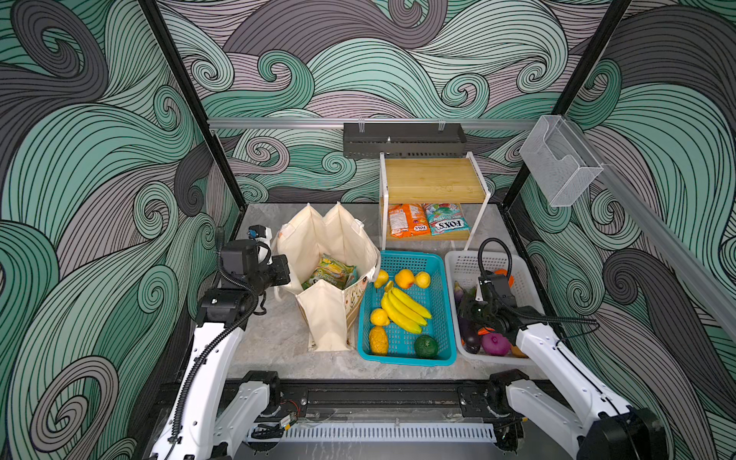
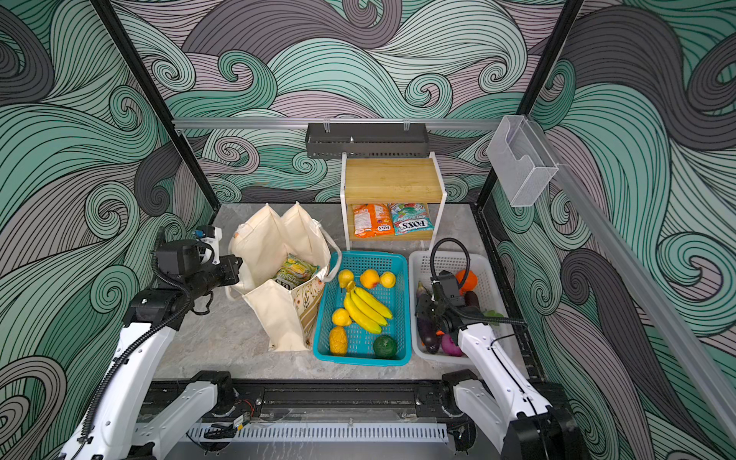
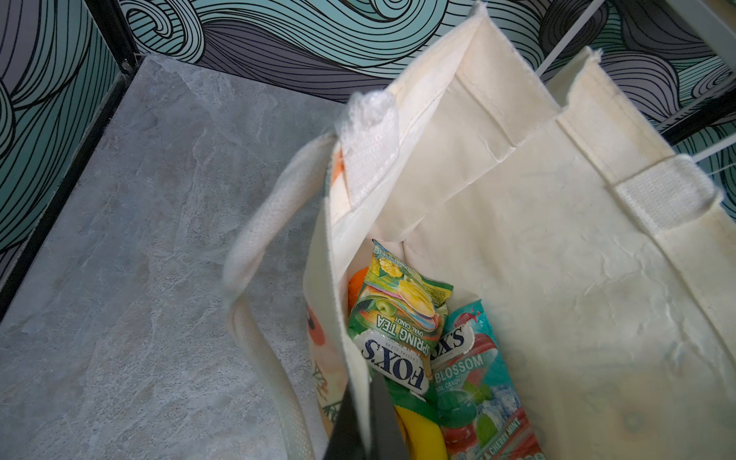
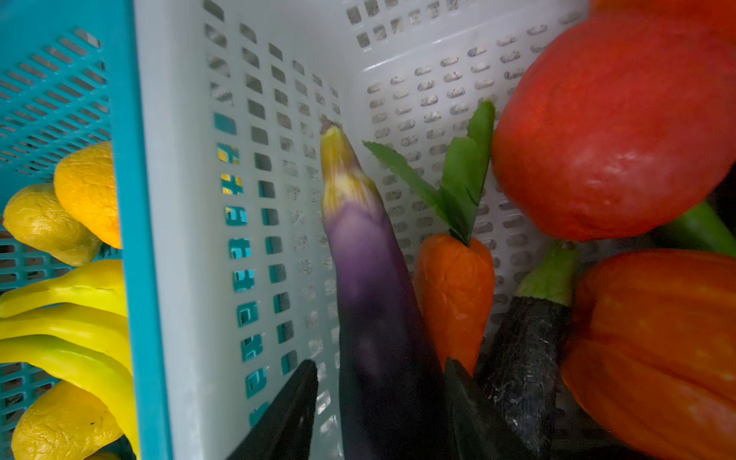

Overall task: Place the food into the grocery bag and tie it
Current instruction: 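Move the right gripper over the white basket to the purple eggplant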

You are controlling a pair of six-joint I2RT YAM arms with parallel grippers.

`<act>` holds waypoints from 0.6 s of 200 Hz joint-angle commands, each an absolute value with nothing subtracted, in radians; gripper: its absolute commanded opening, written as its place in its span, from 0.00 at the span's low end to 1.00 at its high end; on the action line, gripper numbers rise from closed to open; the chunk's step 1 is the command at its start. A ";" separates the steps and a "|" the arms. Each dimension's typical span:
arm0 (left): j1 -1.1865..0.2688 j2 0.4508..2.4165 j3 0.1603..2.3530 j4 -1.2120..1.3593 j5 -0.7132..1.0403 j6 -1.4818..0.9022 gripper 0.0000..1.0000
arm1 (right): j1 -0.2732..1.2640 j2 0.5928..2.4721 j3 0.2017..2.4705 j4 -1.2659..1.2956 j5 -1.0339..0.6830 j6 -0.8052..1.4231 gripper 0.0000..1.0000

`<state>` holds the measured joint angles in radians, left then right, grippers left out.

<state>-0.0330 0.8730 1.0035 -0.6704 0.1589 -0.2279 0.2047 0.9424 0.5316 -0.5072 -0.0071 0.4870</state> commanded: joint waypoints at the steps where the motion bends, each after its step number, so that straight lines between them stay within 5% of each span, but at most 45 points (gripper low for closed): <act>1: -0.028 0.870 0.994 -0.703 0.180 -0.212 0.00 | 0.192 0.945 0.513 -0.461 -0.009 0.498 0.53; 120: -0.028 0.873 0.996 -0.706 0.173 -0.211 0.00 | 0.138 0.993 0.461 -0.373 -0.075 0.503 0.55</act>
<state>-0.0330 0.8734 1.0035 -0.6704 0.1619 -0.2279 0.1448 0.9932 0.4789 -0.3832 -0.0639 0.5018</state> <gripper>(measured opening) 0.049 0.578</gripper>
